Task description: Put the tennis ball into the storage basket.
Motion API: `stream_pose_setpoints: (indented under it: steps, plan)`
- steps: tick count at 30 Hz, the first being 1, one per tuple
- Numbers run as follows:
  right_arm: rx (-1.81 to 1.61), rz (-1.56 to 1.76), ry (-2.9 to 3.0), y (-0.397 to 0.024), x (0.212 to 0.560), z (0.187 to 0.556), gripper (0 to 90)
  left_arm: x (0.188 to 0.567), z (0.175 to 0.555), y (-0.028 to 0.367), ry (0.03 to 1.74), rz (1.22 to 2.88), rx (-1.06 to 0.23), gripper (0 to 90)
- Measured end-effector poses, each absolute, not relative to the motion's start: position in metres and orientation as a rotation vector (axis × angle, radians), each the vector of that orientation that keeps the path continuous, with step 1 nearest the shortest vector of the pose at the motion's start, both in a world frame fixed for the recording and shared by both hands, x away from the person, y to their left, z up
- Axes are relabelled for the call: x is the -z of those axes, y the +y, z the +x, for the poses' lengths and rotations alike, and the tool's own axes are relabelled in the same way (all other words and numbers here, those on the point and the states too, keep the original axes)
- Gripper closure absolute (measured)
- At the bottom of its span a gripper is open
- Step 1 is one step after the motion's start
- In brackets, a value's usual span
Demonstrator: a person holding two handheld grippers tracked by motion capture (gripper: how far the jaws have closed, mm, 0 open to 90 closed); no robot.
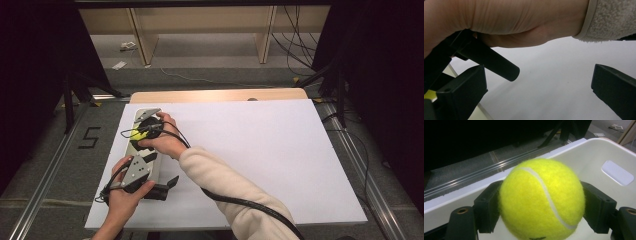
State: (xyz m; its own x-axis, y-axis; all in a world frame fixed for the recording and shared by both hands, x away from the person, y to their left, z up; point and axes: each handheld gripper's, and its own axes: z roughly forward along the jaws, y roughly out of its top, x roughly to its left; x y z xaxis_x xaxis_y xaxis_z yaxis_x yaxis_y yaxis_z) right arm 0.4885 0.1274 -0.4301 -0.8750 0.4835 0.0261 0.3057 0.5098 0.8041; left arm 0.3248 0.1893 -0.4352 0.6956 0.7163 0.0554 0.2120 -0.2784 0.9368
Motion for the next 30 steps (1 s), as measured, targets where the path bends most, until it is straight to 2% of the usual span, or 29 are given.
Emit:
stream_pose_setpoints:
  steps: [17, 30]
  plan:
    - [-1.320, 0.654, 2.517, 0.124, 0.419, 0.486, 20.1, 0.435, 0.325, 0.189, 0.731, 1.828, -0.583, 0.0]
    - [-1.345, 0.666, 2.505, 0.111, 0.415, 0.480, 20.3, 0.435, 0.325, 0.189, 0.732, 1.826, -0.584, 0.0]
